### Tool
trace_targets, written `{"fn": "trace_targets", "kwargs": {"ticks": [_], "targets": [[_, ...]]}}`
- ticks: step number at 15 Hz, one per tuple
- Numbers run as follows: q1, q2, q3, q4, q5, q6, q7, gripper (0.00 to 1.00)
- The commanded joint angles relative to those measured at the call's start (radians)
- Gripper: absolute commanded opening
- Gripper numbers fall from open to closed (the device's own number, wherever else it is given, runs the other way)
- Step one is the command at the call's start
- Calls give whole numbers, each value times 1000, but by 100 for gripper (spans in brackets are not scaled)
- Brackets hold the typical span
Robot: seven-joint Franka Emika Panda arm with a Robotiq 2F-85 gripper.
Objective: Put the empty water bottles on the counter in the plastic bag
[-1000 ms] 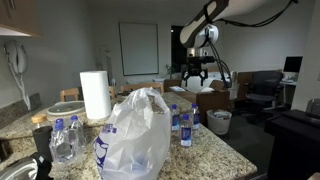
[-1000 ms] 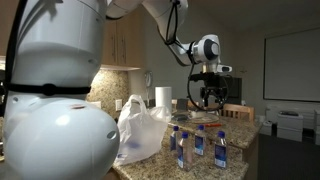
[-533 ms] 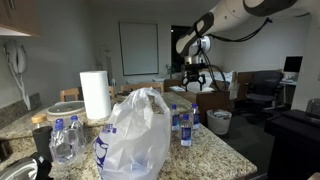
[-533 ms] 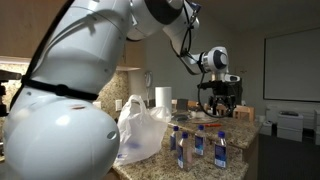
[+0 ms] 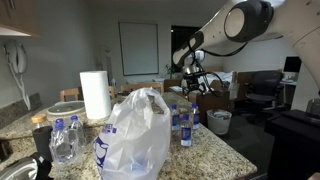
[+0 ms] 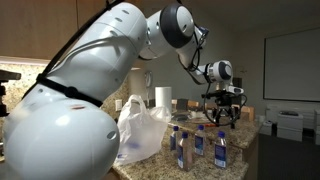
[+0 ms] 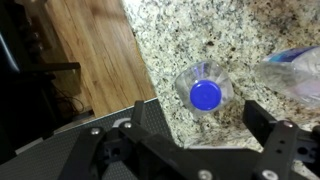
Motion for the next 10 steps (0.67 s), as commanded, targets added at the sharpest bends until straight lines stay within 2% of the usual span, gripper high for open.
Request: {"fn": "trace_targets", "kwargs": {"ticks": [1, 8, 9, 10], "targets": [[6, 78, -8, 99, -35, -95, 27, 100], [27, 164, -7, 188, -80, -163, 13, 100], [29, 172, -6, 199, -86, -168, 9, 94], [31, 180, -5, 208, -89, -174, 7, 82]]}}
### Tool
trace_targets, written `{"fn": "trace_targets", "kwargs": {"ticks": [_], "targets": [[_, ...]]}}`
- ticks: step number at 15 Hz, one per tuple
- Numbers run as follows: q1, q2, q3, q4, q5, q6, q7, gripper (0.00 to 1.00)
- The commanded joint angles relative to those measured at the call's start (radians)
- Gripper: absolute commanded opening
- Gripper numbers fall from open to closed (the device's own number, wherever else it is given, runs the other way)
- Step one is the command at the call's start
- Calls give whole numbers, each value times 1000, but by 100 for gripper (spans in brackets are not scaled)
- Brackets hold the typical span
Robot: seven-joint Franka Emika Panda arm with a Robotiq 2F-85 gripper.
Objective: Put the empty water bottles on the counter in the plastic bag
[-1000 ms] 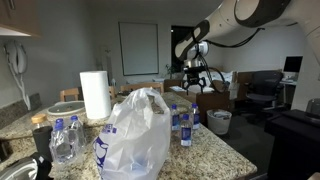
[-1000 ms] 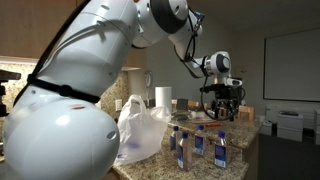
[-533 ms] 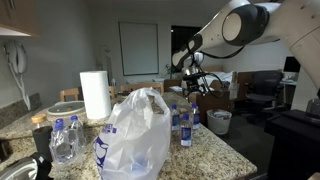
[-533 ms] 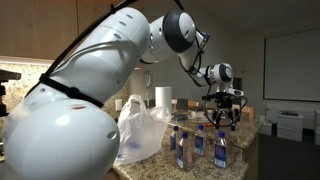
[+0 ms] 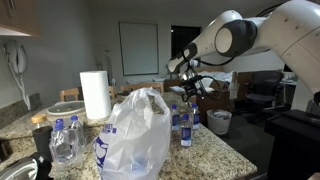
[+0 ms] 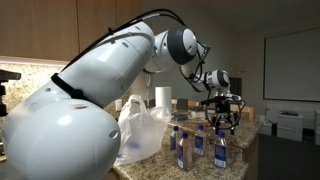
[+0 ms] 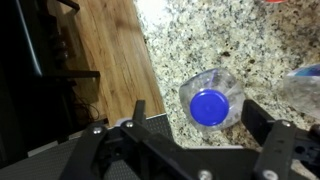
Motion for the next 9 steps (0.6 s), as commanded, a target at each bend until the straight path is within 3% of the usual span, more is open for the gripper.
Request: {"fn": "trace_targets", "kwargs": {"ticks": [1, 3, 9], "targets": [[11, 34, -1, 56, -30, -46, 4, 70], [14, 46, 1, 72, -29, -51, 0, 63], [13, 67, 1, 107, -24, -66, -3, 22]]}}
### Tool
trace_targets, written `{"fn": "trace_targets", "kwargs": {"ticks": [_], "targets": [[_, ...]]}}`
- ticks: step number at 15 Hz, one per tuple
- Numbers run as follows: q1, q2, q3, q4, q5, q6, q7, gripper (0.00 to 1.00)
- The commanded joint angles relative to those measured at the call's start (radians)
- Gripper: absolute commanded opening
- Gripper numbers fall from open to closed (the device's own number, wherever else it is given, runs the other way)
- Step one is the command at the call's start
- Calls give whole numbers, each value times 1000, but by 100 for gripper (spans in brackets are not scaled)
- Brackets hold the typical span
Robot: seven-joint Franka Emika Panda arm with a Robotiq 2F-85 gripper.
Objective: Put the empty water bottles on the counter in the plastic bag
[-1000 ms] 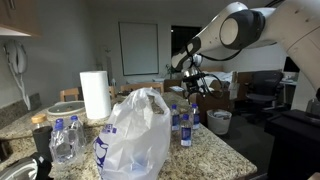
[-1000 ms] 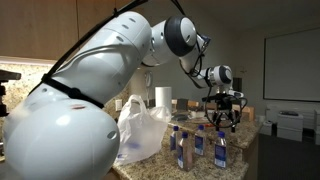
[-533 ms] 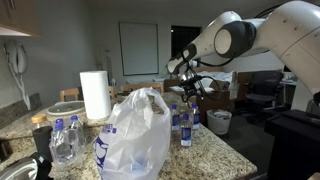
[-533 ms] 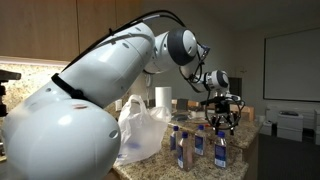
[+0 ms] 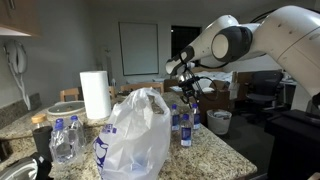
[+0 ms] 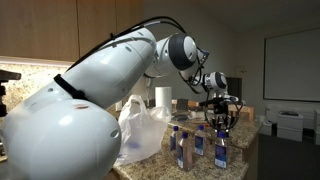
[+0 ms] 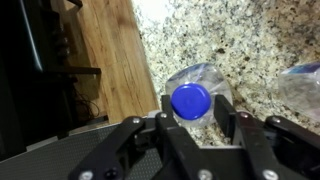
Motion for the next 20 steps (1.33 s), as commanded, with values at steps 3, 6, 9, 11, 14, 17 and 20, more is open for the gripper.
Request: {"fn": "trace_targets", "kwargs": {"ticks": [3, 6, 9, 11, 14, 17, 20], "targets": [[-3, 17, 2, 55, -16, -60, -5, 13], [-5, 12, 3, 55, -13, -64, -8, 14], [-3, -23, 5, 32, -15, -58, -19, 14], [-1, -60, 7, 7, -20, -50, -37, 14], [1, -97, 8, 5, -25, -57, -53, 14], [7, -146, 8, 4, -44, -79, -79, 14], [21, -196, 21, -1, -75, -116, -126, 15]]}}
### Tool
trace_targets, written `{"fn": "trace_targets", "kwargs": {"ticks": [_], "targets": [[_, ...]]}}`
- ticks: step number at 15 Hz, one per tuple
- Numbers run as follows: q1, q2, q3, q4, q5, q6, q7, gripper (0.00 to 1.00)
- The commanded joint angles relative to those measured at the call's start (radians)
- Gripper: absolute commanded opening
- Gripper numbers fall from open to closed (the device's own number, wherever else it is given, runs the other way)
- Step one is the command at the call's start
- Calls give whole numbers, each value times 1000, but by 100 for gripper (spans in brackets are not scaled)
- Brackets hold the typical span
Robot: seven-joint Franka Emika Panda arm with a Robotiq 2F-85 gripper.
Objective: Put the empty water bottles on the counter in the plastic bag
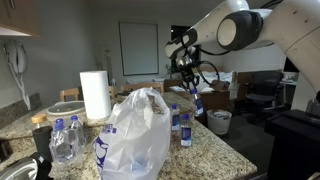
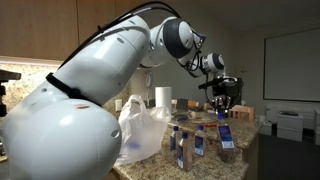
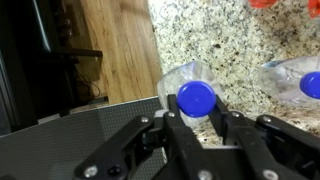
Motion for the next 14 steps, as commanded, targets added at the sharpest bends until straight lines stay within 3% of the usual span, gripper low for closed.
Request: {"fn": "trace_targets", "kwargs": {"ticks": [1, 7, 14], "targets": [[20, -95, 22, -51, -55, -38, -69, 15], [105, -199, 60, -80, -80, -65, -147, 15], [240, -210, 145, -17, -55, -137, -217, 15]]}}
